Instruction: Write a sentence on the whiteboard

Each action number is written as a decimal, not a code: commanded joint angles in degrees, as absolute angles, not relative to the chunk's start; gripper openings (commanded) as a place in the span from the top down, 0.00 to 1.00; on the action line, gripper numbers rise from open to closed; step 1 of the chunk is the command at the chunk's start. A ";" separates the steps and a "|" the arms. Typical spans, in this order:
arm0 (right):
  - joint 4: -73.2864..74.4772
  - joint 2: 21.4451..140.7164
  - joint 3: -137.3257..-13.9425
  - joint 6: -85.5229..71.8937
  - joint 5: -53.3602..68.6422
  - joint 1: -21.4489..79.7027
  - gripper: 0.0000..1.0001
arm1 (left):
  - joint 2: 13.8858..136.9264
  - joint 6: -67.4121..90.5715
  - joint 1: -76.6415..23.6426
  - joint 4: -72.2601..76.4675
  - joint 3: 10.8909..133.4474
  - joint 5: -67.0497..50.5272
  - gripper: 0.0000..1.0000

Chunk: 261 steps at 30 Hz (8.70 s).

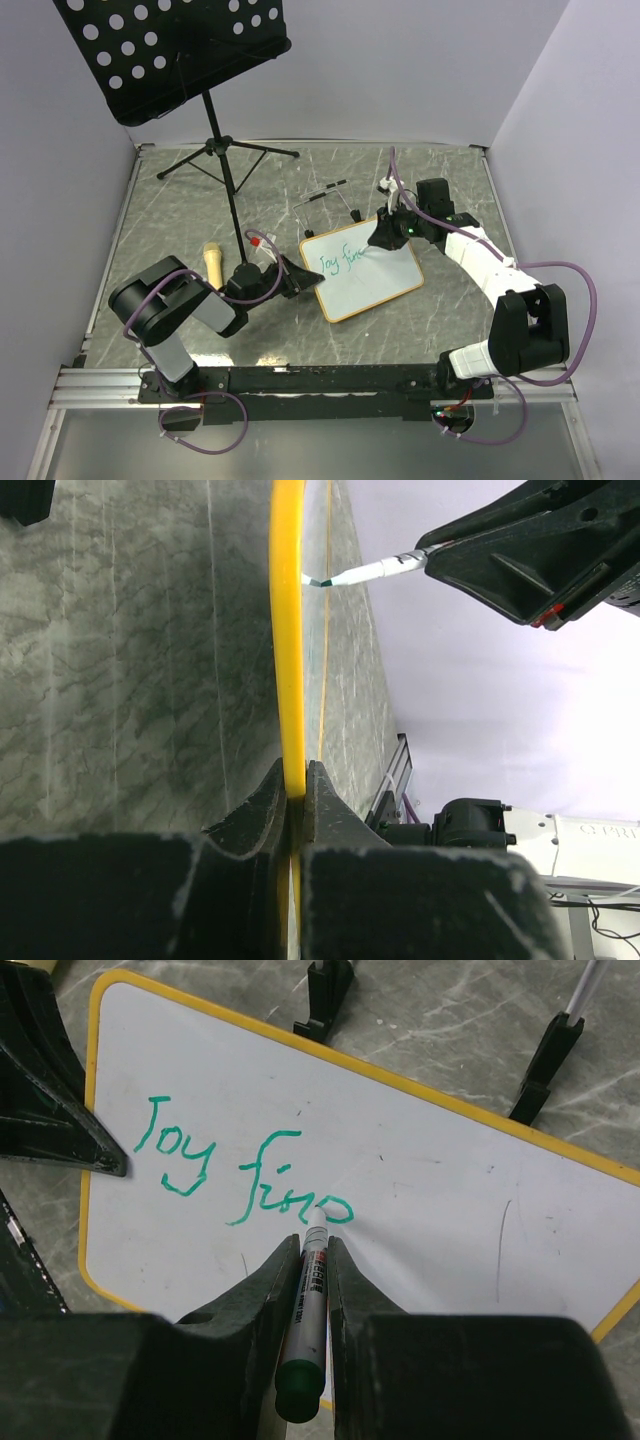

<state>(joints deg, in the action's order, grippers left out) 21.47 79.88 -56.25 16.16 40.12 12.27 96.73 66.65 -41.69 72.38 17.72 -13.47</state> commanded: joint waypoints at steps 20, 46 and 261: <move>24.87 81.65 -58.45 18.19 39.99 10.81 1.00 | 93.78 63.98 -40.78 95.27 18.02 -14.41 0.99; 19.16 72.69 -57.92 16.52 40.69 6.51 1.00 | 94.31 63.81 -40.61 95.01 18.37 -17.14 0.99; 19.07 71.19 -51.50 19.51 53.35 -2.63 1.00 | 87.80 61.26 -42.28 86.84 17.49 -15.38 0.99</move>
